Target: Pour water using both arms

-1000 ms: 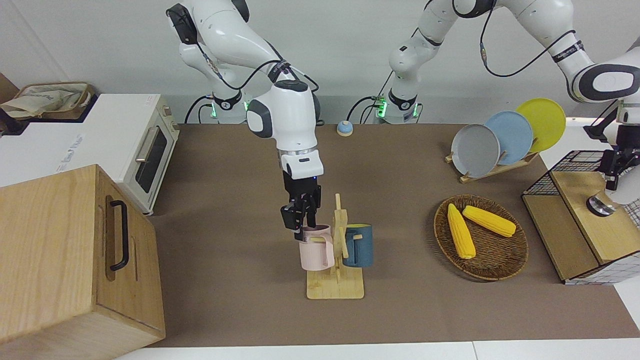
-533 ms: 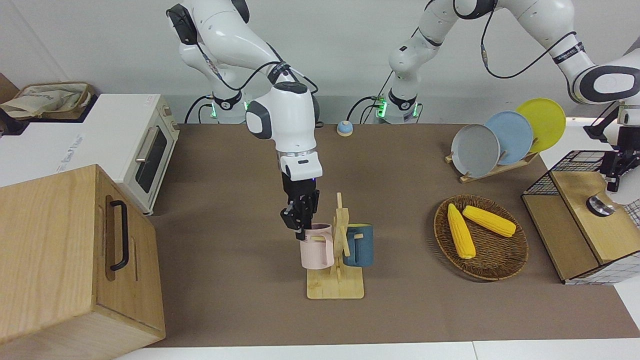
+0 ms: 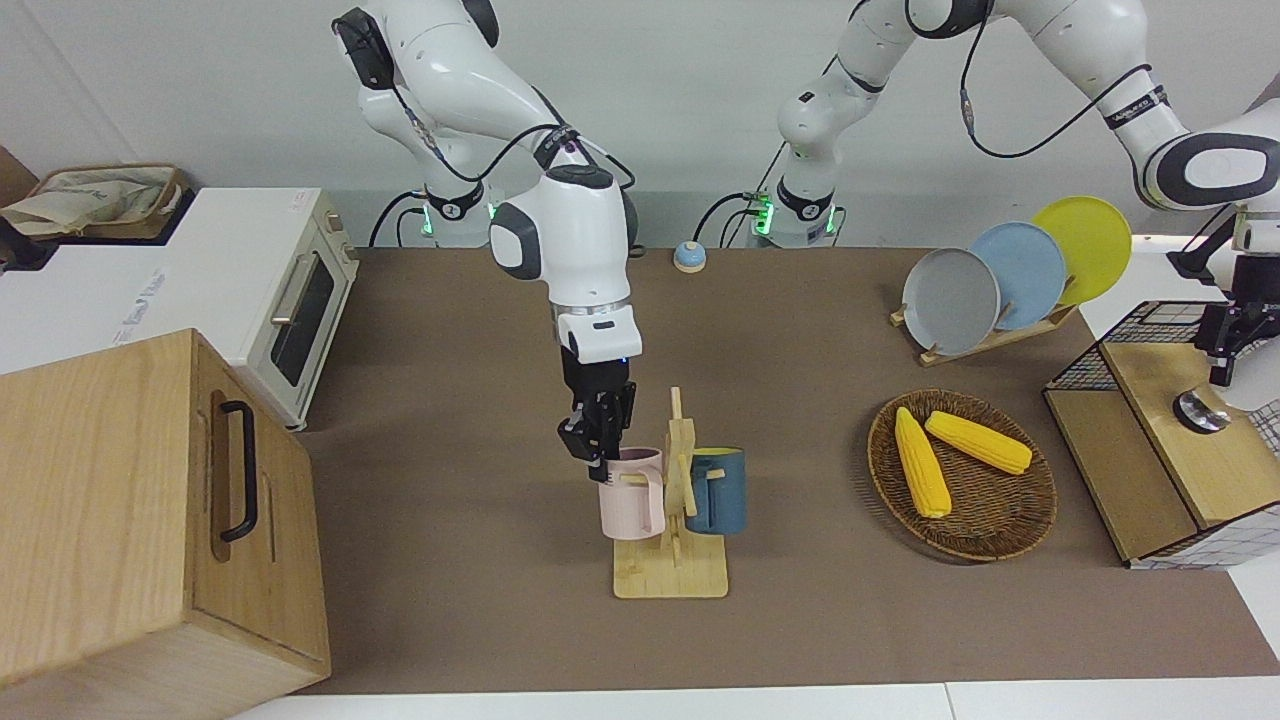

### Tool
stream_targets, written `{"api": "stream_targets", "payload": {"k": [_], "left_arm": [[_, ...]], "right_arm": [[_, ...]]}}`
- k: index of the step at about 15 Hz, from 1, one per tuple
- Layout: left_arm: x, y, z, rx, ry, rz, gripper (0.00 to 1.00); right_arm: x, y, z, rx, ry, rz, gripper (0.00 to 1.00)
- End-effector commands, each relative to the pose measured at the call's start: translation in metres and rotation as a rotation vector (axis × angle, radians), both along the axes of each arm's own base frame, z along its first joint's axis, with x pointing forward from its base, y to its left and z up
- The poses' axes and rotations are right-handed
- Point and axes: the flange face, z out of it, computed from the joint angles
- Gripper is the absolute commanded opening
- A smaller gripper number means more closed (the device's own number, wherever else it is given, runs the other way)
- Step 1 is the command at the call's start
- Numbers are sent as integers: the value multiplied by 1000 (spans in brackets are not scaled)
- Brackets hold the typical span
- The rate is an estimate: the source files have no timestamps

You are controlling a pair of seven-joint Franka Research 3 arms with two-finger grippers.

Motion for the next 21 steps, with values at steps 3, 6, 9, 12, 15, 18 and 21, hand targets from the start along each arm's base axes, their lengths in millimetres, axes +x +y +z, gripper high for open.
{"api": "stream_targets", "payload": {"k": [3, 6, 9, 12, 15, 18, 21], "left_arm": [[6, 4, -5, 28, -17, -6, 995], [6, 6, -9, 26, -16, 1, 966], [7, 4, -11, 15, -19, 10, 554], [7, 5, -7, 14, -23, 16, 1], [7, 5, -7, 14, -23, 16, 0], [7, 5, -7, 13, -23, 17, 0], [7, 5, -6, 12, -25, 17, 0]], "right_arm": [[4, 3, -1, 1, -23, 0, 249], [4, 3, -1, 5, -23, -3, 224], [5, 4, 1, 35, -34, -27, 224], [5, 4, 0, 62, -30, -64, 226], [5, 4, -2, 72, -25, -80, 226], [5, 4, -2, 87, -25, -101, 226], [6, 5, -1, 94, -31, -99, 226]]}}
